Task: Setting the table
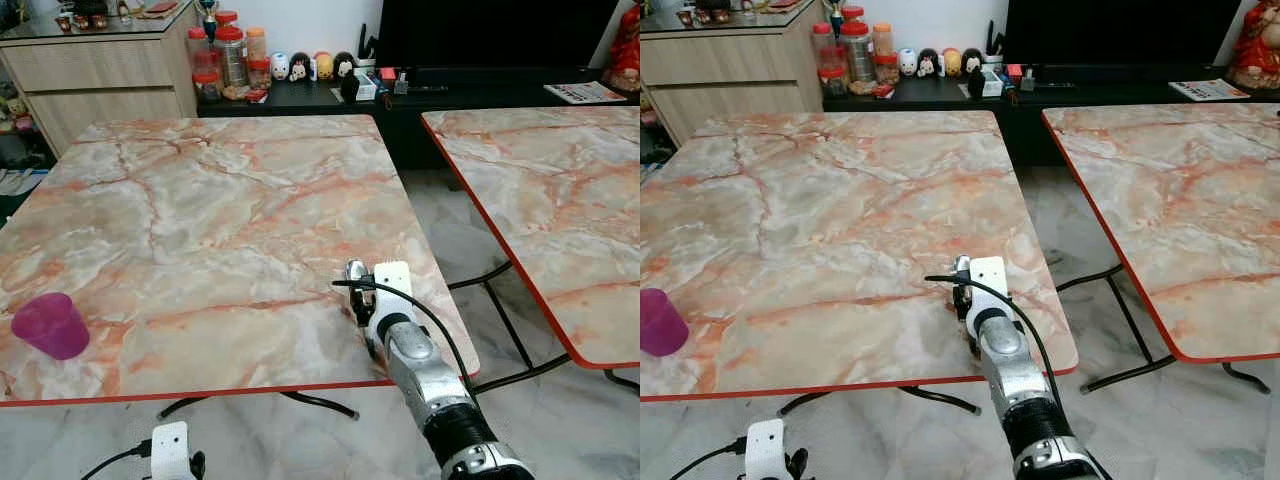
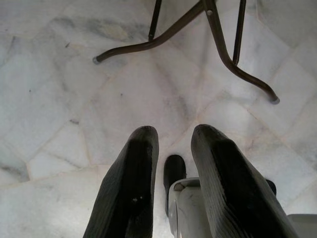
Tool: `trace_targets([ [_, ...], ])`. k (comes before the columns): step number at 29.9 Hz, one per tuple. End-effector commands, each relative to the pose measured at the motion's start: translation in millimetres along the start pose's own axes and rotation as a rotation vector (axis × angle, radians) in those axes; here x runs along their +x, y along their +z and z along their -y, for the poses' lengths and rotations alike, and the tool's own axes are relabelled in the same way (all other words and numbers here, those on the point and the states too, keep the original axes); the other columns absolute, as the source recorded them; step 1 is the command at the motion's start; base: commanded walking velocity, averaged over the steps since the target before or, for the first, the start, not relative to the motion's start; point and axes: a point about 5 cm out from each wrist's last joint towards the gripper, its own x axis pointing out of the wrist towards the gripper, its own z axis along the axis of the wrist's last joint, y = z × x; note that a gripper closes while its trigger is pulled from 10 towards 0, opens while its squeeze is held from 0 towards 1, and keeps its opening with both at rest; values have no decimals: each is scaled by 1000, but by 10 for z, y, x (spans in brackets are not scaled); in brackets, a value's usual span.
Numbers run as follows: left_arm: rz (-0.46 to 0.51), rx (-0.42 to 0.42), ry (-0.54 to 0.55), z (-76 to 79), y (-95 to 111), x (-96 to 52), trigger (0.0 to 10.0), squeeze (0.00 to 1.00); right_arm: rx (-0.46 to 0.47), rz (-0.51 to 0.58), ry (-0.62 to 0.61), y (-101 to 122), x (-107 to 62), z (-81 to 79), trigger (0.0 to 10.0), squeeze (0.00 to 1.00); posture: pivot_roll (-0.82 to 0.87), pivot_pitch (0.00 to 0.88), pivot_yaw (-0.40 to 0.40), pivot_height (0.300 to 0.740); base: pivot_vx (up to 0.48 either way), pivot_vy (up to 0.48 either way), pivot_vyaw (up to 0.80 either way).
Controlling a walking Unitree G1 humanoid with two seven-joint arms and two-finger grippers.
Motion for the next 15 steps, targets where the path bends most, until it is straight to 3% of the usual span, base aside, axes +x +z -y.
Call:
trace_targets([
  [1, -23, -4, 21, -58, -28, -6, 10000, 0, -17, -7, -6, 5, 16, -7, 10000, 0, 4, 0, -25, 732, 0, 0, 0],
  [15, -51, 1, 23, -64, -100, -29, 10000, 0, -28, -94, -5, -151, 19, 18, 10000, 0, 2, 0, -26, 732, 0, 0, 0],
])
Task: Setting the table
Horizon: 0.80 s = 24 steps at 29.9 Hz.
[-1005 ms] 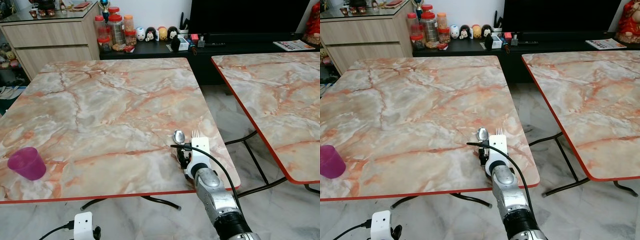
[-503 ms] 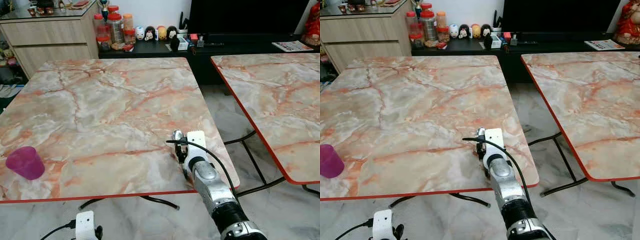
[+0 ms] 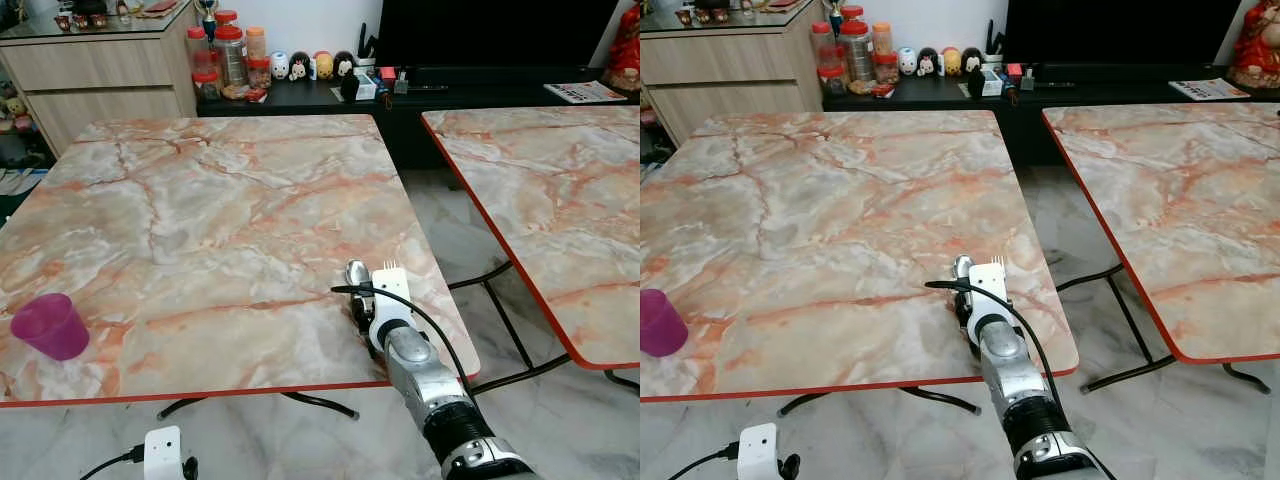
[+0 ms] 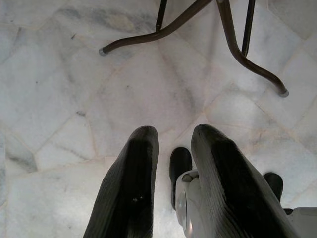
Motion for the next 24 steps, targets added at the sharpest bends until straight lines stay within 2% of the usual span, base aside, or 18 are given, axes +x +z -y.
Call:
trace_targets([
  [1, -21, -4, 6, 4, -42, -8, 10000, 0, -15, -39, 9, -47, 6, -6, 10000, 0, 2, 0, -26, 732, 0, 0, 0],
  [4, -20, -6, 3, 20, -34, -4, 10000, 0, -14, -41, 13, -58, 5, -12, 10000, 0, 1, 0, -25, 732, 0, 0, 0],
  [5, -22, -4, 3, 22, -34, -3, 10000, 0, -14, -46, 25, -66, 4, -20, 9216, 0, 1, 0, -26, 732, 0, 0, 0],
  [7, -26, 2, 4, 22, -36, -3, 10000, 0, -15, -48, 33, -70, 5, -25, 9216, 0, 1, 0, -26, 732, 0, 0, 0],
  [8, -27, 6, 4, 23, -36, -2, 10000, 0, -20, -54, 51, -80, 3, -45, 0, 0, -1, 0, -27, 732, 0, 0, 0],
  [24, -63, -2, -6, 30, -111, -21, 10000, 0, -29, -63, 88, -110, -12, -90, 0, 0, -2, 0, -33, 732, 0, 0, 0],
])
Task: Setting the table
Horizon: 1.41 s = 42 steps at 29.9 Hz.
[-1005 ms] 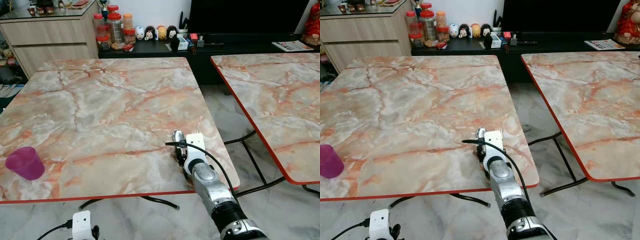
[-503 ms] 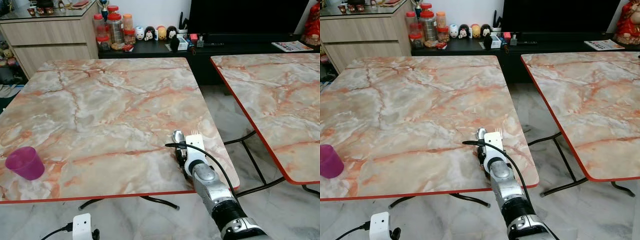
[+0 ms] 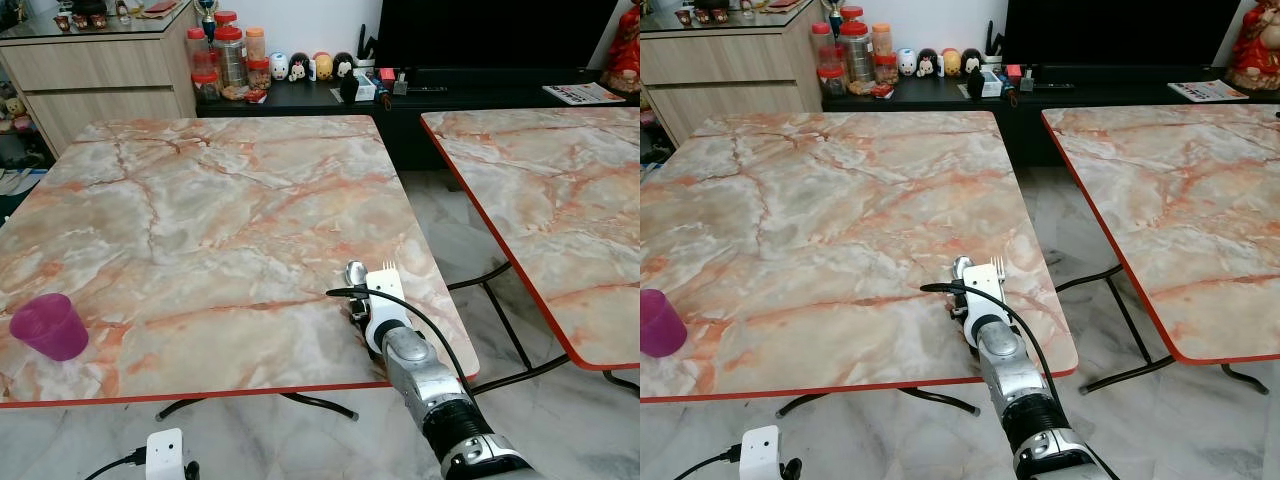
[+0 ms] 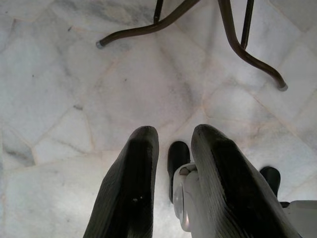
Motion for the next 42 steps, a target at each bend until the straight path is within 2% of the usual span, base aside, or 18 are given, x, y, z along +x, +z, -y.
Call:
trace_targets([
  [1, -35, 1, -4, 2, -76, -17, 10000, 0, -5, -50, 18, -110, -13, -23, 0, 0, -3, 0, -33, 732, 0, 0, 0],
  [23, -60, 14, -38, 49, -88, -11, 10000, 0, 4, -26, 52, -60, -7, -90, 0, 0, 2, 0, -27, 732, 0, 0, 0],
  [27, -58, 14, -34, 48, -88, -12, 10000, 0, 13, 94, 79, 150, -14, -144, 0, 0, 0, 0, -25, 732, 0, 0, 0],
  [28, -58, 14, -32, 46, -91, -13, 10000, 0, 21, 153, 92, 262, -22, -168, 0, 0, -2, 0, -24, 732, 0, 0, 0],
  [29, -59, 15, -30, 46, -94, -14, 10000, 0, 7, 203, 96, 353, -34, -186, 588, 0, -5, 0, -20, 732, 0, 0, 0],
  [30, -59, 15, -30, 46, -94, -14, 10000, 0, 7, 203, 96, 353, -34, -186, 588, 0, -5, 0, -20, 732, 0, 0, 0],
  [31, -58, 18, -27, 50, -92, -13, 10000, 0, 11, 244, 102, 436, -44, -204, 10000, 0, -5, 0, -21, 732, 0, 0, 0],
  [34, -52, 14, -21, 57, -86, -12, 10000, 0, 4, 323, 109, 591, -68, -228, 10000, 0, -3, 0, -20, 732, 0, 0, 0],
  [38, -54, 25, -21, 53, -85, -11, 10000, 0, -74, 458, 116, 755, -143, -255, 10000, 0, -3, 0, -16, 732, 0, 0, 0],
  [40, -54, 25, -20, 52, -85, -12, 10000, 0, -77, 468, 116, 765, -153, -257, 10000, 0, -4, 0, -15, 732, 0, 0, 0],
  [42, -49, 64, -11, 41, -85, -14, 10000, 0, -88, 506, 111, 812, -180, -250, 10000, 0, -6, 0, -14, 732, 0, 0, 0],
])
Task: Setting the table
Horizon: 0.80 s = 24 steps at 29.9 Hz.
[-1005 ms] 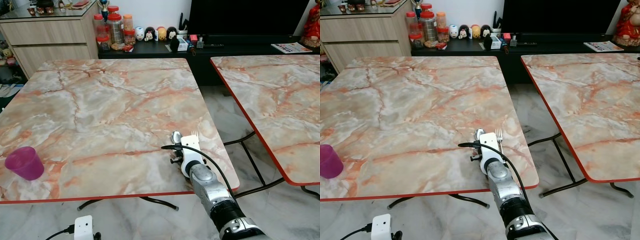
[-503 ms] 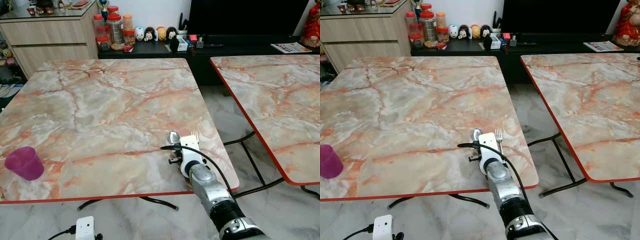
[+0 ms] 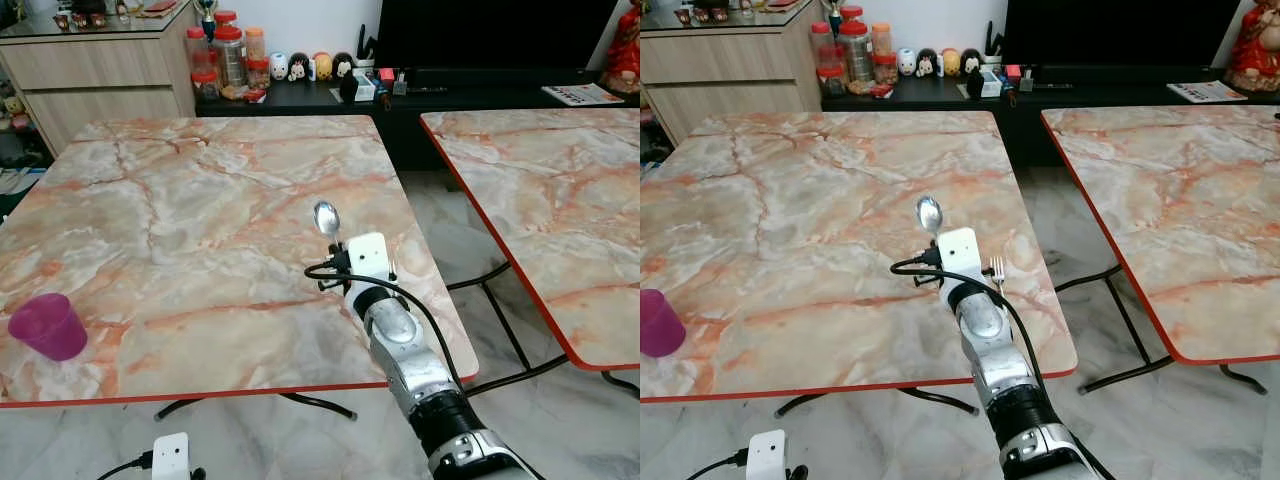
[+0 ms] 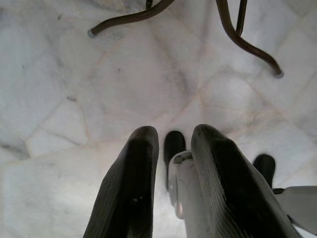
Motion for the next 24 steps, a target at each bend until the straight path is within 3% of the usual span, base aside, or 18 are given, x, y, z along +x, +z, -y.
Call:
trace_targets([
  [1, -9, 37, 9, -17, -34, -10, 10000, 0, -11, 54, -10, 95, 3, 21, 10000, 0, -7, 0, -14, 732, 0, -401, 0],
  [24, -11, 33, 26, -50, -54, -18, 10000, 0, -42, 139, -4, 212, -11, 61, 10000, 0, -17, 0, -10, 732, 0, -480, 0],
])
